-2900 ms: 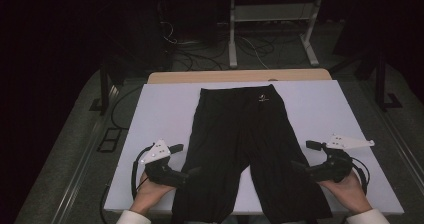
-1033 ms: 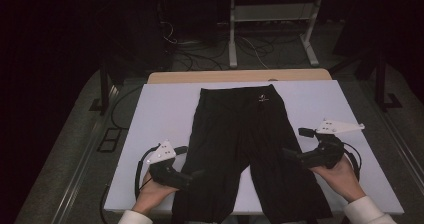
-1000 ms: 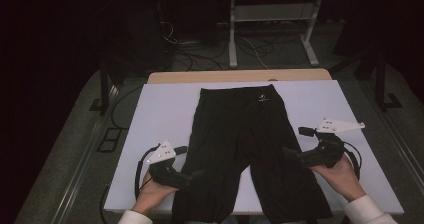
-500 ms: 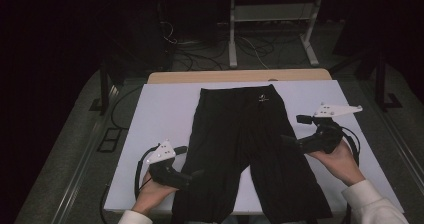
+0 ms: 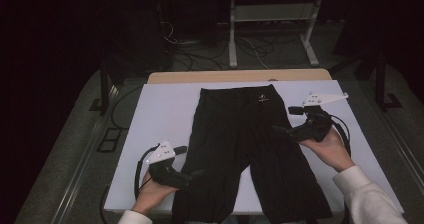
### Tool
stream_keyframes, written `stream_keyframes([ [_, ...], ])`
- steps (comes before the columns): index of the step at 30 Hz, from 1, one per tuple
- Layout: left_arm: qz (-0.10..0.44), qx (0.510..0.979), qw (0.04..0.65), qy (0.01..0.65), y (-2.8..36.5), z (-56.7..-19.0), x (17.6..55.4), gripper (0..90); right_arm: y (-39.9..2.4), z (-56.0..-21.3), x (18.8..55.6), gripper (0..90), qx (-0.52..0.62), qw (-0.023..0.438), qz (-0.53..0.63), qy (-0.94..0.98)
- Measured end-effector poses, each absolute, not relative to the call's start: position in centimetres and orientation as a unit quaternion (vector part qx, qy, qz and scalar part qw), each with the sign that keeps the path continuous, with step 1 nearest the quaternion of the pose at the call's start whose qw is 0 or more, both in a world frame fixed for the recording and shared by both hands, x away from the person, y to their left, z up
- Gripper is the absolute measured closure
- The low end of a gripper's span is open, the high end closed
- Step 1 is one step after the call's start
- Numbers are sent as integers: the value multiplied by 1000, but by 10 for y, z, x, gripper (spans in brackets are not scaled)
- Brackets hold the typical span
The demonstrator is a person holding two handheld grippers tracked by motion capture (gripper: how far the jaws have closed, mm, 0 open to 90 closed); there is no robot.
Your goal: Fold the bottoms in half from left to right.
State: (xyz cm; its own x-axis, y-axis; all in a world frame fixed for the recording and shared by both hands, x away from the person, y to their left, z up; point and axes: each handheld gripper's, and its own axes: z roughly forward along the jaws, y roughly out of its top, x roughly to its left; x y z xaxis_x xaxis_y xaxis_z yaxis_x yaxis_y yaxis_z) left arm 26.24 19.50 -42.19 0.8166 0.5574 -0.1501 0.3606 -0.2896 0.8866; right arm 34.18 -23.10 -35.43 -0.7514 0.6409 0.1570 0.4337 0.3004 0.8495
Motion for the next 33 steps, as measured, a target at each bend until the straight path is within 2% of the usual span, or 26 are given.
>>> stream_keyframes([
  [33, 95, 798, 522, 287, 196, -422, 263, 0, -179, -353, 387, 0, 321, 97, 461, 821],
])
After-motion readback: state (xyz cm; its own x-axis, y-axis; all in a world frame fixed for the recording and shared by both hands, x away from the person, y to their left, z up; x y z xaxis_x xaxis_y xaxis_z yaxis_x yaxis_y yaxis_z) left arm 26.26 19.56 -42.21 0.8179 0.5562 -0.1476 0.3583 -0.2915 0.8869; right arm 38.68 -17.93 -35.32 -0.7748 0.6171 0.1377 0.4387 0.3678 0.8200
